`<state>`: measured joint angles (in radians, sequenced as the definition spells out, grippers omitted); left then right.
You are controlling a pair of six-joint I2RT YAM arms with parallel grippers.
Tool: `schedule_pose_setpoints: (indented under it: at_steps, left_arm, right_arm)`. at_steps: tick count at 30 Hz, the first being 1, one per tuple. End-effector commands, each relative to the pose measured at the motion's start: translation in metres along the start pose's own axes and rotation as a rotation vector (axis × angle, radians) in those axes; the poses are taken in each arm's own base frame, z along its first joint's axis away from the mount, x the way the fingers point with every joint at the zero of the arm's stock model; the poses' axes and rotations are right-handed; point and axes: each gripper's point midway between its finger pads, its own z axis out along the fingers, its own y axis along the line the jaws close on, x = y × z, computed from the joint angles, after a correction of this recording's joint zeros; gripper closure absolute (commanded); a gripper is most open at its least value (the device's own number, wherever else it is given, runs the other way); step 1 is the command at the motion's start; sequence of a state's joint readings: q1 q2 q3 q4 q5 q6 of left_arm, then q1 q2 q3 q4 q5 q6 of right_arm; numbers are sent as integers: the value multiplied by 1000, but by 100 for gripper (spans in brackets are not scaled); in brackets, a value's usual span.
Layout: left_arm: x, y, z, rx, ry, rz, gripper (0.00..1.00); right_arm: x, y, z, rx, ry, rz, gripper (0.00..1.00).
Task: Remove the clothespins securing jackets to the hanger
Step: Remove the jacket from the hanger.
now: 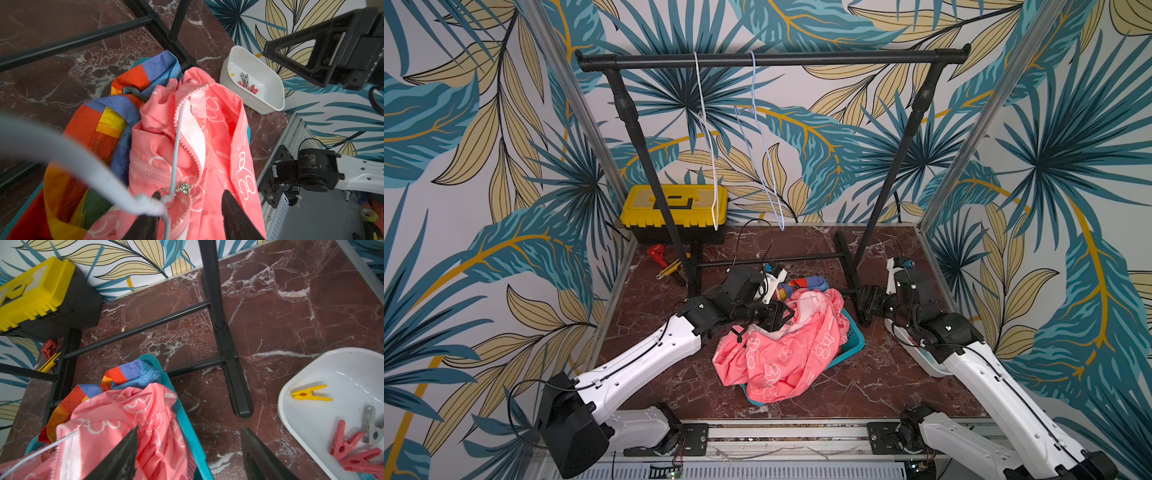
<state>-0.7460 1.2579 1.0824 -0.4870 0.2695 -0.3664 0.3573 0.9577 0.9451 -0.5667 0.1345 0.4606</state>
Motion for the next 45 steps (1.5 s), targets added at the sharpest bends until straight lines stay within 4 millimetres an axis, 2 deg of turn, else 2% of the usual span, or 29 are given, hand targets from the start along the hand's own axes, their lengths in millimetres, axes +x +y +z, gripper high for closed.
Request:
schedule_pose_setpoints:
  at_steps: [1,2,5,11,17,19,21,26,28,32,38,45]
  left_arm:
    - [1,-1,3,5,-1,-6,60]
    - [0,-2,3,8,0,-7,64]
    - [-3,-4,2,14,-10,-12,83]
    - [-4,-6,-3,23,-20,-10,100]
    - [-2,-7,-10,23,-36,1,100]
    - [-2,-11,-12,42,-35,10,100]
    - [-2,-14,-15,58,-37,18,100]
    - [2,-23,-25,103,-43,38,100]
    - [7,-25,-27,122,-37,35,100]
    - [21,-24,-29,139,-16,35,100]
    - [35,-19,-40,125,-18,41,100]
    - [33,-21,-65,117,-101,61,100]
  right_arm:
    - [5,17,-1,-50,26,-69,22]
    - [7,21,0,-59,29,-81,22]
    - [11,38,5,-101,39,-114,21]
    - [25,75,13,-178,81,-200,19]
    - [45,93,16,-223,142,-236,22]
    - [49,92,23,-192,158,-242,26]
    - [50,89,29,-164,159,-239,33]
    - [34,87,34,-119,90,-221,63]
    - [25,85,36,-80,67,-225,70]
    - [9,87,41,-43,27,-216,100]
    - [-7,74,51,53,15,-183,100]
    - [0,53,71,91,84,-99,100]
